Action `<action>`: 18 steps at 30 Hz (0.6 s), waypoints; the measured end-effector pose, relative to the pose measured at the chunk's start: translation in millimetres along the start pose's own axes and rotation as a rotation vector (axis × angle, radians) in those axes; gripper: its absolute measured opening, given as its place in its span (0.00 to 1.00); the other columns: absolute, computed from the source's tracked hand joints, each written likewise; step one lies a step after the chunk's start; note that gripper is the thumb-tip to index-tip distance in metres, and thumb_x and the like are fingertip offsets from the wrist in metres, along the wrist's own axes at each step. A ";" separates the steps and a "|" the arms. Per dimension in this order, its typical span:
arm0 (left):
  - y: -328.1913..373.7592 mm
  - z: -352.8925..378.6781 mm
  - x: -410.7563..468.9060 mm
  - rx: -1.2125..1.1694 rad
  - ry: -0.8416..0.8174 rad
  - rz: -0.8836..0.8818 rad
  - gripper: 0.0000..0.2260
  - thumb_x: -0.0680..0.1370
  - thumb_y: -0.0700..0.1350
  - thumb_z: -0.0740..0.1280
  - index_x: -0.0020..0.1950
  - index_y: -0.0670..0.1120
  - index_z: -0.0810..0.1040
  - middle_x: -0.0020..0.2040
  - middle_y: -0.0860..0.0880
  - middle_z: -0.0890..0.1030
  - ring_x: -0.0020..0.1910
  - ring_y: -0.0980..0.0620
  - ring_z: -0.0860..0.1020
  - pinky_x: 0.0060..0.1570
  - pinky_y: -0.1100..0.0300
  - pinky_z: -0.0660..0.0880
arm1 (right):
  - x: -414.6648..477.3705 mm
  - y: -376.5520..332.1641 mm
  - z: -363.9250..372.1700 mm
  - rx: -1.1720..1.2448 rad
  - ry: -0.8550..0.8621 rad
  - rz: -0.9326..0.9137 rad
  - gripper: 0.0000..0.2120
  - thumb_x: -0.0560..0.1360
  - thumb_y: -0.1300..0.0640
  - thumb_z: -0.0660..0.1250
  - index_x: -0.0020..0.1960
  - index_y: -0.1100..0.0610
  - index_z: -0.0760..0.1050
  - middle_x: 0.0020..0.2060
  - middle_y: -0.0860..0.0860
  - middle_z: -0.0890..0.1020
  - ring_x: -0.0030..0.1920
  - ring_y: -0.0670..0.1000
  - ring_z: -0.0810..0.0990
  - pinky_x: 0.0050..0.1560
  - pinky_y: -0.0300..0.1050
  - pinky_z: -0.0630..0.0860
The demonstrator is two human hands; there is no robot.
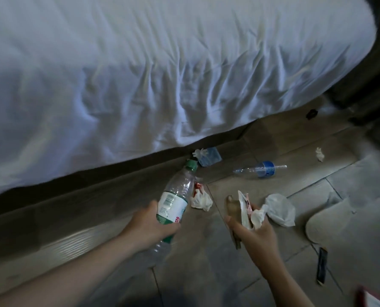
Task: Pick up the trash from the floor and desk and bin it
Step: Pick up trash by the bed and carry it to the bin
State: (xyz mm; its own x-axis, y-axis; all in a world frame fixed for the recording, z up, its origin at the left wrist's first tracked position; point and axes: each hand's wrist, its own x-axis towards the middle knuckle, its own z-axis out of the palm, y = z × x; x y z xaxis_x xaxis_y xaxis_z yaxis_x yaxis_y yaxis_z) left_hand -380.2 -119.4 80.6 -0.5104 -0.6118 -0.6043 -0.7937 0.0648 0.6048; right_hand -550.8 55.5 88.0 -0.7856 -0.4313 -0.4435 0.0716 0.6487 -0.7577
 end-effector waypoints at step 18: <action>230.7 -172.8 -289.4 -0.223 0.002 -0.179 0.22 0.67 0.54 0.75 0.55 0.49 0.72 0.44 0.53 0.79 0.40 0.54 0.79 0.33 0.61 0.73 | -224.6 -288.1 -195.4 0.040 -0.071 0.069 0.19 0.66 0.48 0.78 0.53 0.47 0.77 0.44 0.42 0.83 0.47 0.42 0.80 0.42 0.35 0.72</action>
State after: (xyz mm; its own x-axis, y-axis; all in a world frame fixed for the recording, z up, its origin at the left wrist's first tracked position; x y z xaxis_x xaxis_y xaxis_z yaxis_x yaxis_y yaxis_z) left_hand -358.5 -63.6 484.7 -0.3674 -0.5998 -0.7108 -0.7788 -0.2193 0.5876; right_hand -515.1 88.0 499.4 -0.7328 -0.4302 -0.5272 0.1503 0.6533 -0.7420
